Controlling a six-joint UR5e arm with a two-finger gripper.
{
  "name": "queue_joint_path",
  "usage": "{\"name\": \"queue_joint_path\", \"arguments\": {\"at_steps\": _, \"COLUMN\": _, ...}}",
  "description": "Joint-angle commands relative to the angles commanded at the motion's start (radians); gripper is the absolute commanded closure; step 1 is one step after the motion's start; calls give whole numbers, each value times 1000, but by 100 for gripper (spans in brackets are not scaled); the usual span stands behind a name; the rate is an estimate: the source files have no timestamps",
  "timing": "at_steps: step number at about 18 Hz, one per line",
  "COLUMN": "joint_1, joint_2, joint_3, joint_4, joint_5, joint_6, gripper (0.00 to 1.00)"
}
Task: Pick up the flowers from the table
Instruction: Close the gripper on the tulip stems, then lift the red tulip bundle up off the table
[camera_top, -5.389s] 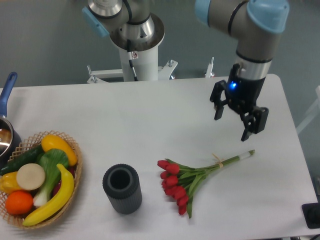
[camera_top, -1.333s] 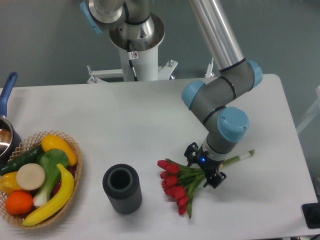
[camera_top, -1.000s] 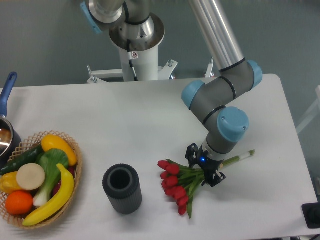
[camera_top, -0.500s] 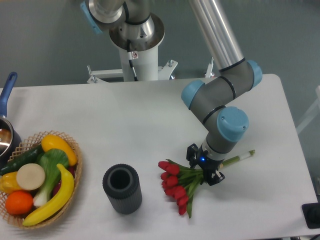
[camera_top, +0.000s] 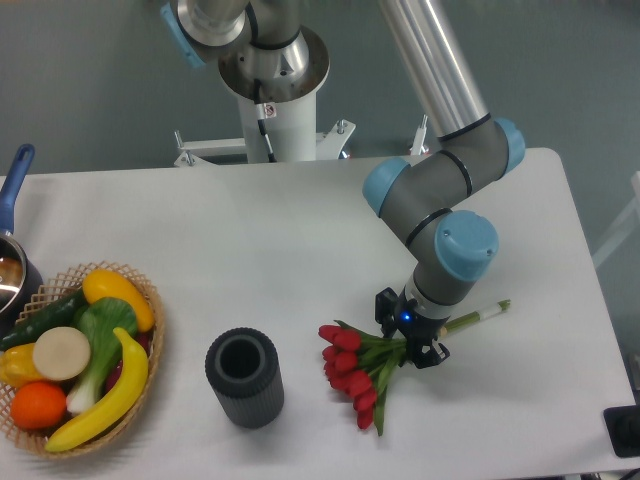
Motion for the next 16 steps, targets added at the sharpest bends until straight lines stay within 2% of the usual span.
{"name": "queue_joint_path", "arguments": {"at_steps": 9, "joint_1": 8, "joint_2": 28, "joint_3": 0, "joint_4": 12, "joint_5": -3, "joint_6": 2, "gripper": 56}}
{"name": "queue_joint_path", "arguments": {"at_steps": 16, "joint_1": 26, "joint_2": 95, "joint_3": -17, "joint_4": 11, "joint_5": -115, "joint_6": -3, "gripper": 56}}
